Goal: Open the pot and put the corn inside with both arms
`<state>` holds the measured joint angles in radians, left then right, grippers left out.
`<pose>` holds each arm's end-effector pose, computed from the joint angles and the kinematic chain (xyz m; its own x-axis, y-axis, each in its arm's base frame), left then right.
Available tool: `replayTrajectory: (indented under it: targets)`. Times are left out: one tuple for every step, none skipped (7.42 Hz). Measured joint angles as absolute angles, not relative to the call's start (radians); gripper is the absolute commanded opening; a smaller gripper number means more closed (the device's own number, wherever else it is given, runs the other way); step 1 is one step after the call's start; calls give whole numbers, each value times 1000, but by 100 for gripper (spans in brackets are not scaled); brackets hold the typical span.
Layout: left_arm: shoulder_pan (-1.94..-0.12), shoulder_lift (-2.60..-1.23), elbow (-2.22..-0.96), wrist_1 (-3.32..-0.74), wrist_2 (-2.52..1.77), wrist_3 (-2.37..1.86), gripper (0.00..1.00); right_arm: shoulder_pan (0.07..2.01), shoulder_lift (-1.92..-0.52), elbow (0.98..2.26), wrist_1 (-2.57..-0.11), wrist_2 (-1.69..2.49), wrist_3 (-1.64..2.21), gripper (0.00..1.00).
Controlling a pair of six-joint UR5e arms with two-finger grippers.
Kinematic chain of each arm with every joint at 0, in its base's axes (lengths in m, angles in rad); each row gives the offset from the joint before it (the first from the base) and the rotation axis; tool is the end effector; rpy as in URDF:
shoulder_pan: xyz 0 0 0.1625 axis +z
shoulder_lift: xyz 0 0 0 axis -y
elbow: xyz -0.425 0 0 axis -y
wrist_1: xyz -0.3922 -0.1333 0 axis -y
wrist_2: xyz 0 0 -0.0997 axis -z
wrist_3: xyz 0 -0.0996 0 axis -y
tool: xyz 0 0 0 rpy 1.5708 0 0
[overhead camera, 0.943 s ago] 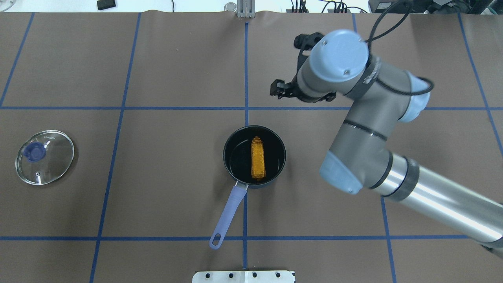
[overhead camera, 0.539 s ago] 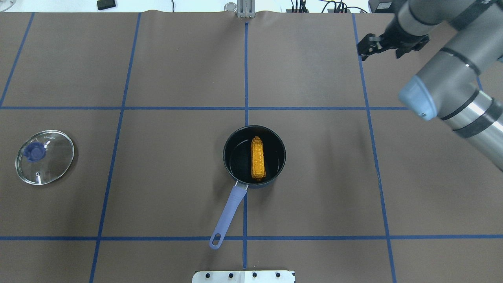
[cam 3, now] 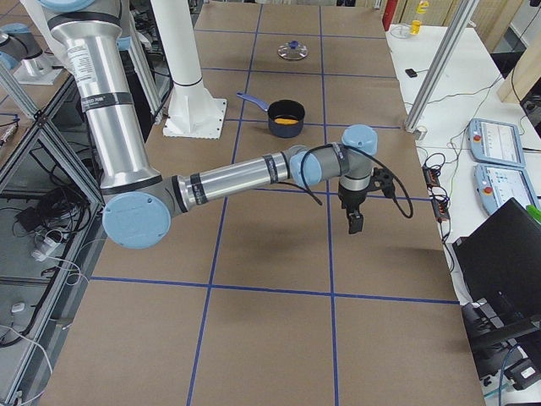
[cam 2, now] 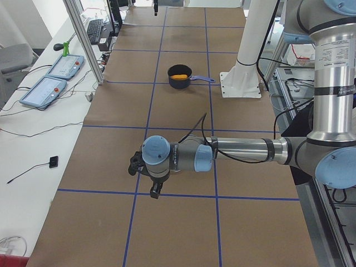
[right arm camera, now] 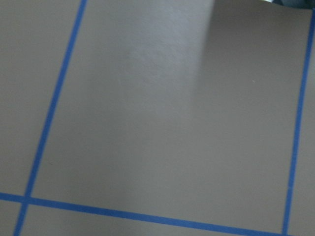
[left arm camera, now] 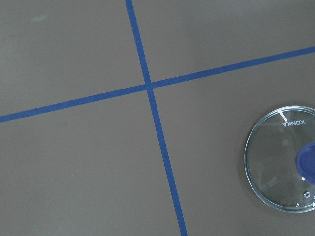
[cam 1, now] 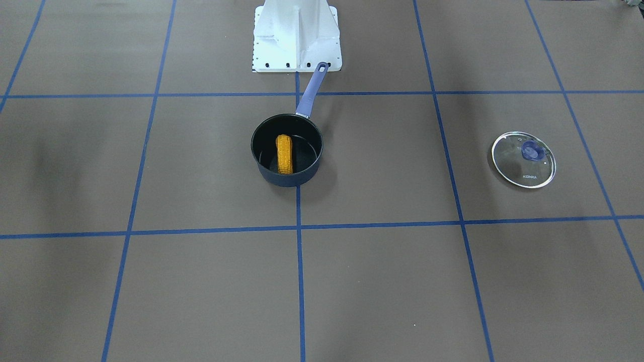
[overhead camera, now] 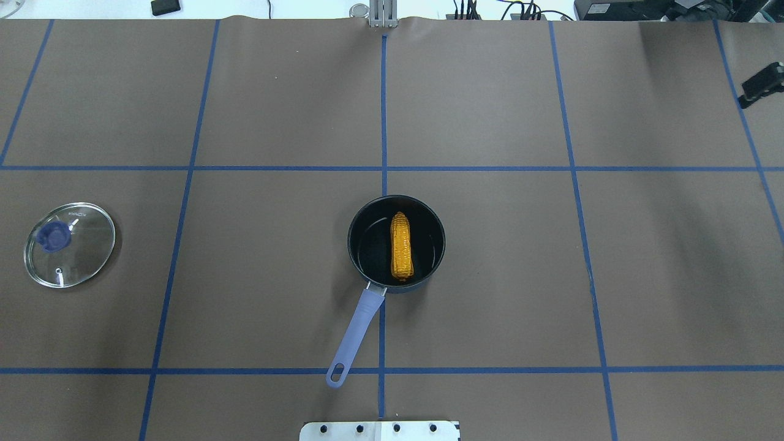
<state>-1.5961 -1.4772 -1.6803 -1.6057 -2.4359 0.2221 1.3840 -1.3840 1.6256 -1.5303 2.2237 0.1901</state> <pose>-0.0690 -0.4537 0.6389 0.6389 0.2416 -0.7303 -0.1184 0.9690 0.2170 -0.0357 -0.5810 0.5345 0.7693 -0.1297 0.6256 0.0336 0.9860 0.1631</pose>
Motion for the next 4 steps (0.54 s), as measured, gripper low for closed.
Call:
replayTrajectory:
  targets:
    - [-1596, -1477, -1688, -1606, -2416, 222, 98, 1442, -1465, 1630, -1525, 2247, 118, 100]
    - [-1595, -1475, -1699, -1605, -2401, 223, 98, 1496, -1534, 1632, -1520, 2256, 48, 100]
    - [-1595, -1472, -1709, -1605, -2384, 223, 98, 1540, -1595, 1633, -1515, 2260, 5, 100]
    - [-1594, -1470, -1716, -1605, -2365, 223, 98, 1564, -1634, 1634, -1510, 2263, -12, 100]
